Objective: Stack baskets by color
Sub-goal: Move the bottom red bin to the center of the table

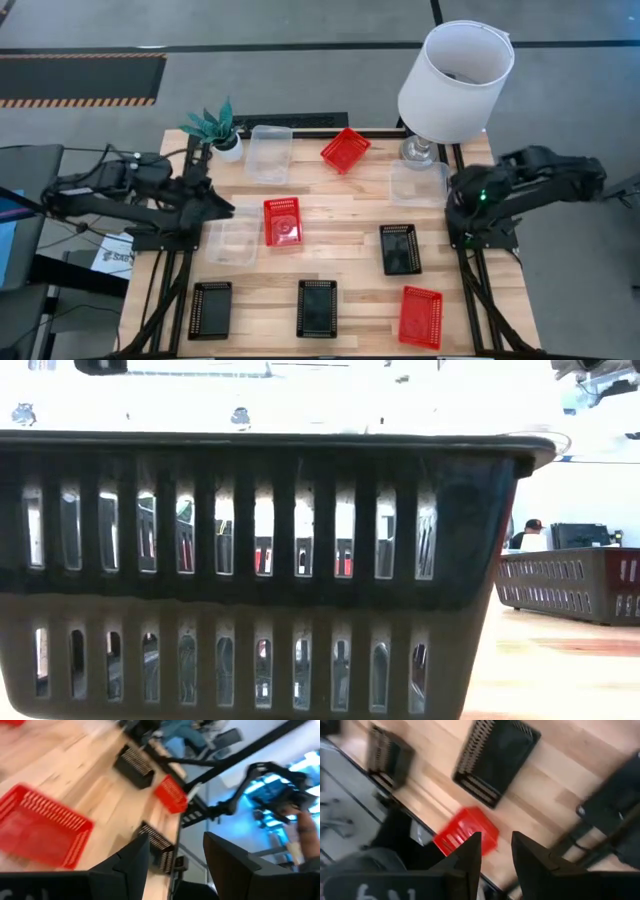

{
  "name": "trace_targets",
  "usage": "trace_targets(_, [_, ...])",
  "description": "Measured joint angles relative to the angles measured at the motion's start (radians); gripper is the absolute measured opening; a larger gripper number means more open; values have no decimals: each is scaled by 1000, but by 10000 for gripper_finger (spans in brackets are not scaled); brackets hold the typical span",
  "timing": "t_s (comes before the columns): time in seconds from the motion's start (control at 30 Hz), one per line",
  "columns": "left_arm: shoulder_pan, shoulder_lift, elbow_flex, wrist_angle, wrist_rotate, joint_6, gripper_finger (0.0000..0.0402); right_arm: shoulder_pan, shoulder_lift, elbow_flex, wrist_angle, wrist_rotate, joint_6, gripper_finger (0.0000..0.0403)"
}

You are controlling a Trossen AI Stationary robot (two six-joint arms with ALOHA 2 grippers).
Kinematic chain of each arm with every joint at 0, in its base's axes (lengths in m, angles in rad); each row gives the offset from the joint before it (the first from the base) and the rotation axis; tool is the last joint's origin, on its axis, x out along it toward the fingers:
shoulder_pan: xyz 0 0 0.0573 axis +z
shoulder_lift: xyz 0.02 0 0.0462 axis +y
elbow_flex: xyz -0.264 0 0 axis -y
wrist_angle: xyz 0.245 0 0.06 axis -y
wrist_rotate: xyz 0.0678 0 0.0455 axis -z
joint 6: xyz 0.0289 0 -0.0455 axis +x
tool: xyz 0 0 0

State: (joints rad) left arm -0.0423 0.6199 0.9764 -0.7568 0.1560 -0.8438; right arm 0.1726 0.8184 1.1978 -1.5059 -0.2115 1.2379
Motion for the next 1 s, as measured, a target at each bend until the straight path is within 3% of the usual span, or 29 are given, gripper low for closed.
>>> trace_targets(0.13, [-17,12,0,-81,-49,-50,173,90,7,-33,41,5,73,140])
trace_targets(0.27, [-41,15,0,-58,-55,-144,173,190,5,-101,144,-36,237,170])
trace_targets(0.4, [-69,15,0,3,31,-321,173,346,29,-146,361,-107,428,214])
trace_targets(0.53, [-120,15,2,18,78,-404,173,537,87,-146,527,37,606,235])
trace_targets(0.7, [-199,29,2,5,-11,-389,173,726,216,-146,536,221,751,225])
trace_targets(0.87, [-282,53,2,6,-145,-276,174,822,356,-147,523,293,841,218])
trace_targets(1.0, [-314,82,2,7,-280,-163,193,844,437,-147,517,286,902,232])
